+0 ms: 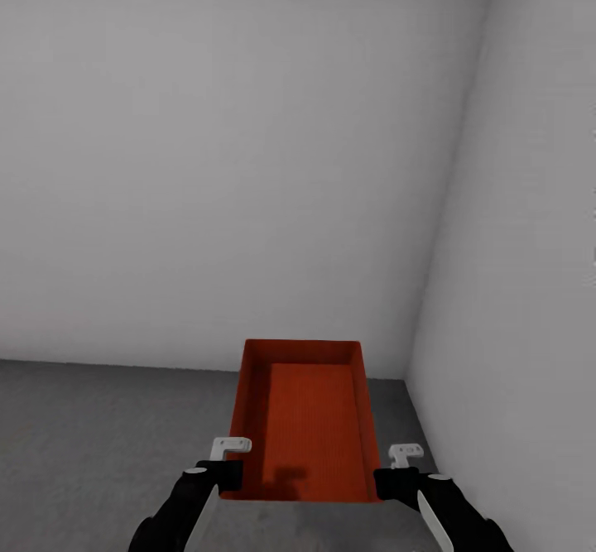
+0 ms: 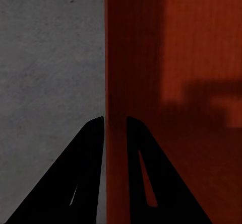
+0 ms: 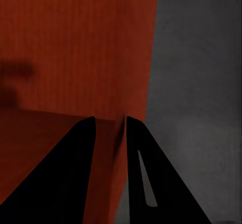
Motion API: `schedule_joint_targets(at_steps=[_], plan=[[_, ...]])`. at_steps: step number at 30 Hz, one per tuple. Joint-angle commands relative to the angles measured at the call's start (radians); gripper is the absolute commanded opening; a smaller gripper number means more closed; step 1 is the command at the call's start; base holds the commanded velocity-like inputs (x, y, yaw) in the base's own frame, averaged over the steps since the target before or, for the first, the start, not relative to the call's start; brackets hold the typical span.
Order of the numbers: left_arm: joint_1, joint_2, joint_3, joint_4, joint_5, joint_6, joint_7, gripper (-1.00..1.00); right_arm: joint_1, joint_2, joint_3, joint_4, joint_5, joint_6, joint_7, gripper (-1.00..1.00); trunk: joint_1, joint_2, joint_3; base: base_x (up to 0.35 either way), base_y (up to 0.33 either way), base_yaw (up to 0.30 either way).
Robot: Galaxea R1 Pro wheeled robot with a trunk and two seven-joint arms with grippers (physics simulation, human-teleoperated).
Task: Move the two storage containers from the living room to the garage. In the garage, place one container on the floor and stack the other container on top of it (either order is fine).
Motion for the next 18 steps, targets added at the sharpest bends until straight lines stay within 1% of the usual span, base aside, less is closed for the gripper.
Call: schedule_joint_targets(at_steps=[1,5,8,15,18], plan=[[-0.001,-0.003,0.013,-0.001,0.016,0.008,0.007,-1.00,0.000,0.007,0.028,-0.004,0.004,-0.013,0.001,-1.00,0.000,-0.002,-0.002,0.000,0.000,-0.070],[-0.001,-0.003,0.013,-0.001,0.016,0.008,0.007,-1.00,0.000,0.007,0.028,-0.004,0.004,-0.013,0.001,-1.00,0.000,-0.002,-0.002,0.036,0.000,-0.026],[-0.001,-0.003,0.013,-0.001,0.016,0.008,0.007,-1.00,0.000,0.007,0.029,-0.004,0.004,-0.013,0.001,-1.00,0.000,-0.002,-0.002,0.235,0.000,-0.004],[-0.001,-0.003,0.013,-0.001,0.016,0.008,0.007,-1.00,0.000,0.007,0.028,-0.004,0.005,-0.013,0.000,-1.00,0.000,-0.002,-0.002,0.309,0.000,0.000],[-0.001,-0.003,0.013,-0.001,0.016,0.008,0.007,-1.00,0.000,0.007,0.028,-0.004,0.004,-0.013,0.001,-1.00,0.000,-0.002,-0.002,0.096,0.000,-0.029]])
